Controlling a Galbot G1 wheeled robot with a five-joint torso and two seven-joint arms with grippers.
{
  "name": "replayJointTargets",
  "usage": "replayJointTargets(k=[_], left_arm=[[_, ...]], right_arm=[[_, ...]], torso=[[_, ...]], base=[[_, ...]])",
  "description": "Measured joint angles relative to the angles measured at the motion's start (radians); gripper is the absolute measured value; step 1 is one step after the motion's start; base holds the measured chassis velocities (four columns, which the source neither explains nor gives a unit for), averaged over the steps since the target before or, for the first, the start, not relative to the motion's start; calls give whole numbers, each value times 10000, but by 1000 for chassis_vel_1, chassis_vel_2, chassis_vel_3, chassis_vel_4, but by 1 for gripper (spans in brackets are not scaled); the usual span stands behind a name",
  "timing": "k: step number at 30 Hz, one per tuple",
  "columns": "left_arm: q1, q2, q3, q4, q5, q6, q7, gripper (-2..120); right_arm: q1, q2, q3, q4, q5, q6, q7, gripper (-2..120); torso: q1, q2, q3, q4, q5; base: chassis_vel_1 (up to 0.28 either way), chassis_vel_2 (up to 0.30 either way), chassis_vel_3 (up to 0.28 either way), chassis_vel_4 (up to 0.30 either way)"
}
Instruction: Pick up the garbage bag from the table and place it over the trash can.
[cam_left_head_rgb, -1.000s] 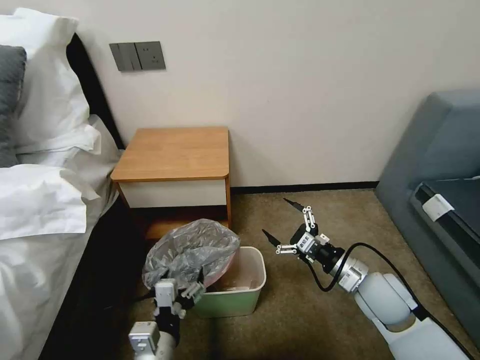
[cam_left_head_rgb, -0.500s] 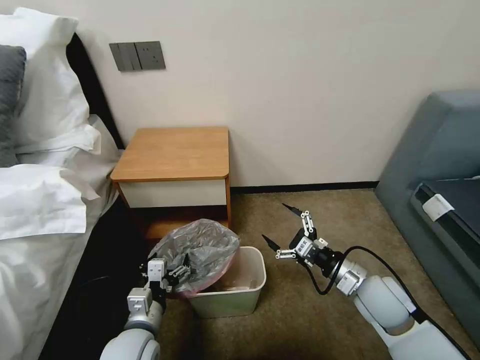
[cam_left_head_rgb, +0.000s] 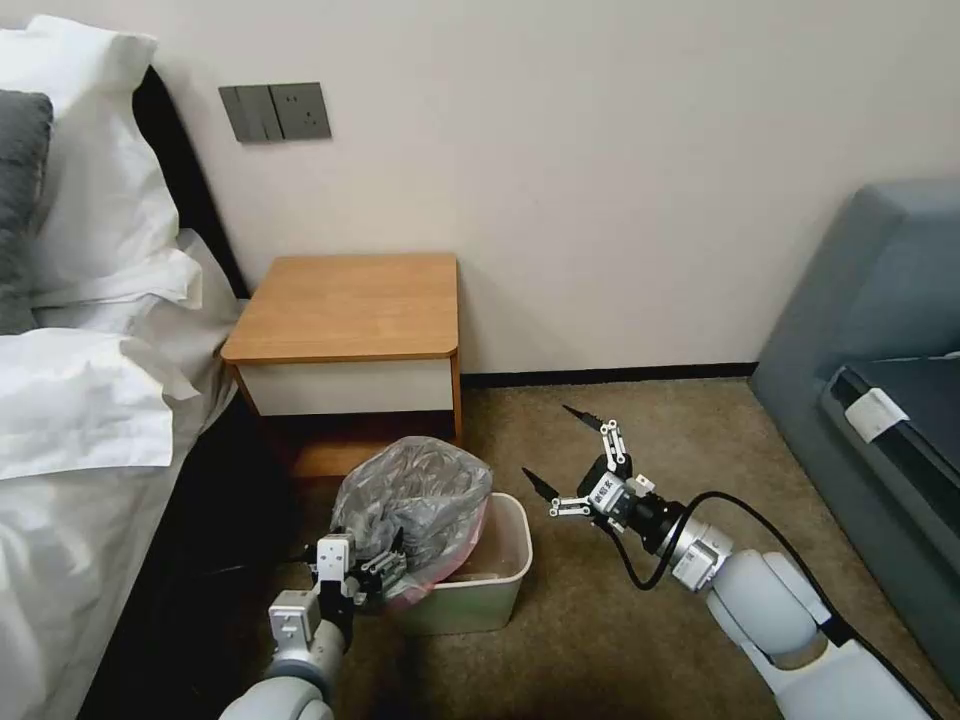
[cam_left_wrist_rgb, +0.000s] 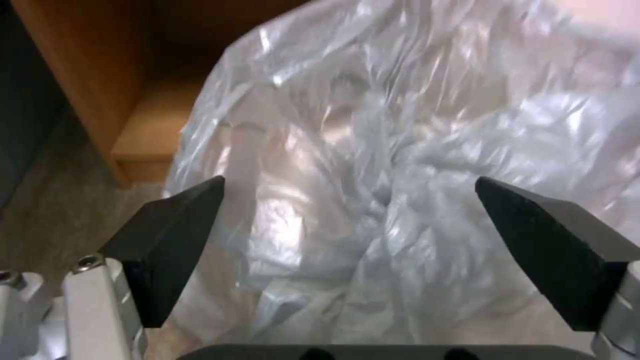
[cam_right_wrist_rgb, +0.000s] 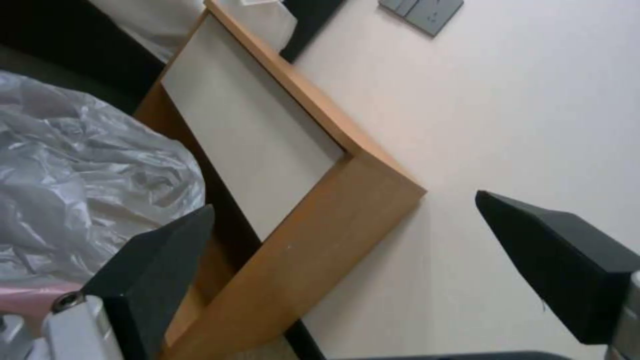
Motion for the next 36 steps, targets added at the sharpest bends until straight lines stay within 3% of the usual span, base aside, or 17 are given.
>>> replayJointTargets(k=[10,16,20,30,33,36], left_arm=[[140,-170,-191,-1008,-643,54,-384,95],[-313,-99,-298,-477,-697,351,-669,95],[-756,169,-314,174,-1498,1145,-786,93],[-1018,75,-289,466,-1540,1181,-1341,91],[-1010,80,-296,511,-1555,1215,-1333,87],[-966,41,-209,656,-1568,1411,-1049,75]], right_arm=[[60,151,-78,-93,-39,41,-8,100],[51,153,-80,-129,-60,67,-14,100],[-59,126,-28,-129,-125,72,-17,100],[-114,138,-1,-246,-227,128,-18,100],[-83,142,-4,-284,-227,146,-18,100],[-63,192,-36,-337,-241,211,-23,100]], torso=[[0,-1,0,0,1],[0,0,0,-1,-1],[0,0,0,-1,-1],[0,-1,0,-1,0],[0,0,0,-1,1],[0,0,0,0,1]], base=[[0,0,0,0],[0,0,0,0],[0,0,0,0],[0,0,0,0],[0,0,0,0],[0,0,0,0]])
